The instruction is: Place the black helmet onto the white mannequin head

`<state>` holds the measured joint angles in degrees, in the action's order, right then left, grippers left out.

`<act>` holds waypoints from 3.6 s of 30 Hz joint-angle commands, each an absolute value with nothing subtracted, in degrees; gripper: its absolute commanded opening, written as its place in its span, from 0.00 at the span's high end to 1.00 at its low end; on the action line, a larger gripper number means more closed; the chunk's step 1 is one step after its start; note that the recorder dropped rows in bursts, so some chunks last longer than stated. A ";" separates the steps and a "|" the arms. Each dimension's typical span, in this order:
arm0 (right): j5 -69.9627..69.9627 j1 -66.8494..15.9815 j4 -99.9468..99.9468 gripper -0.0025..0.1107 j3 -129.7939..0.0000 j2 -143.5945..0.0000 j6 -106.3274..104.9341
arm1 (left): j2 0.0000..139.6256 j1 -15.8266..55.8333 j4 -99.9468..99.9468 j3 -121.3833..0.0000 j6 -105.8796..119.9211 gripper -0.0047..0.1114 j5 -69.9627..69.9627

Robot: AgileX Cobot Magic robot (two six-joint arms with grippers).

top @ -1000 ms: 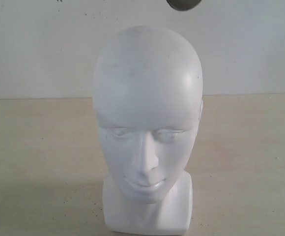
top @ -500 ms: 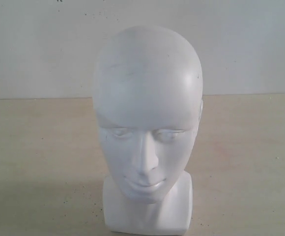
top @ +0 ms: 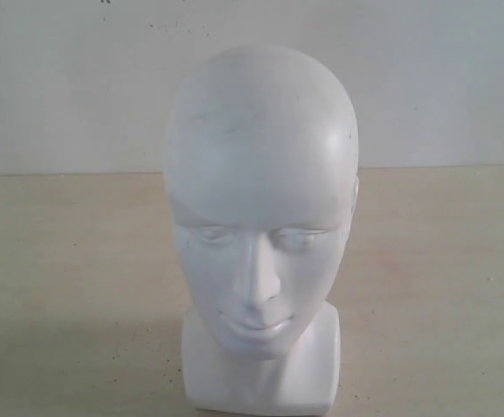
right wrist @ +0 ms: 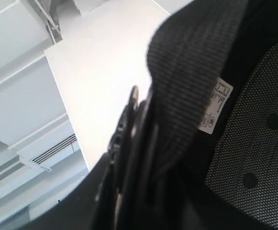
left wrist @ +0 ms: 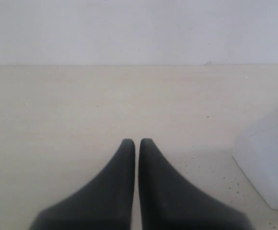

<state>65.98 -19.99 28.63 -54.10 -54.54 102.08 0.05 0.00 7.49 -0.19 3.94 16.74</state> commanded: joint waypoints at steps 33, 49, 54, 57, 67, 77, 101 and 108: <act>69.96 -19.93 11.05 0.98 -54.76 -56.65 120.18 | 0.00 0.24 7.49 0.00 3.50 0.92 16.68; 69.96 -19.93 -4.17 0.98 -54.76 -56.77 120.20 | 0.00 0.24 7.49 0.00 3.50 0.92 16.68; 69.96 -27.22 -7.35 0.98 -54.64 -58.21 120.32 | 0.00 0.24 7.49 0.00 3.50 0.92 16.68; 69.96 -33.29 -5.44 0.98 -54.64 -60.69 120.32 | 0.00 0.24 7.49 0.00 3.50 0.92 16.68; 69.96 -38.44 -1.43 0.98 -54.64 -62.41 116.13 | 0.00 0.24 7.49 0.00 3.50 0.92 16.68; 69.96 -37.66 -5.35 0.98 -53.50 -62.53 113.35 | 0.00 0.24 7.49 0.00 3.50 0.92 16.68; 69.96 -42.49 1.43 0.98 -45.11 -60.75 104.25 | 0.00 0.24 7.49 0.00 3.50 0.92 16.68; 69.96 -45.81 4.60 0.98 -45.11 -61.38 98.90 | 0.00 0.24 7.49 0.00 3.50 0.92 16.68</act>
